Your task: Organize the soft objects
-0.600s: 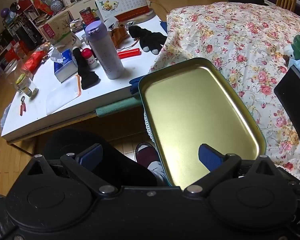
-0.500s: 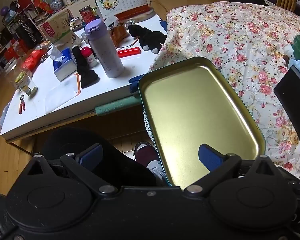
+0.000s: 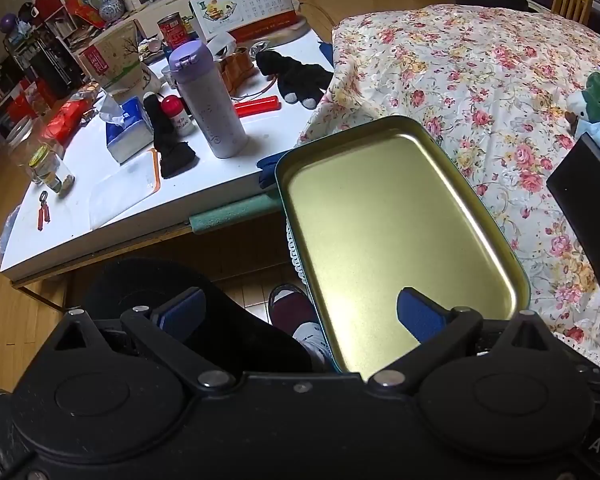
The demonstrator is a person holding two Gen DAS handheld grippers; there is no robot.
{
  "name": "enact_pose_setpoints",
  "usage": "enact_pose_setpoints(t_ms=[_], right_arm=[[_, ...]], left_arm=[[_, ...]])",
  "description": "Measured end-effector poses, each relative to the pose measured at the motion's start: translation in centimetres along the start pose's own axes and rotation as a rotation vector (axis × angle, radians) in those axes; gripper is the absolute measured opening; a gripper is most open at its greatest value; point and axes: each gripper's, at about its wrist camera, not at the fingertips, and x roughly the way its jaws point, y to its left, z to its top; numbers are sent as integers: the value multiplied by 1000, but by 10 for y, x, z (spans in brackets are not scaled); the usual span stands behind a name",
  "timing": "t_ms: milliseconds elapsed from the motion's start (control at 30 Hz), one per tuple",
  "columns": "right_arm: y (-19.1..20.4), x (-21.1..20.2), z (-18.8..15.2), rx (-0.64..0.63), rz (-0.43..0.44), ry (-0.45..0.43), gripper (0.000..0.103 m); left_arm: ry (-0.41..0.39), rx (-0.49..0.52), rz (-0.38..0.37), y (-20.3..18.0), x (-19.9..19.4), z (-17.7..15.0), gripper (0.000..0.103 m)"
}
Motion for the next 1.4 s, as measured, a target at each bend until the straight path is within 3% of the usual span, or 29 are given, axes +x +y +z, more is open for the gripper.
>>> enact_pose_setpoints(t_ms=[1400], right_arm=[[4, 2, -1, -6, 2, 9, 103]], left_arm=[[5, -9, -21, -4, 3, 0, 99]])
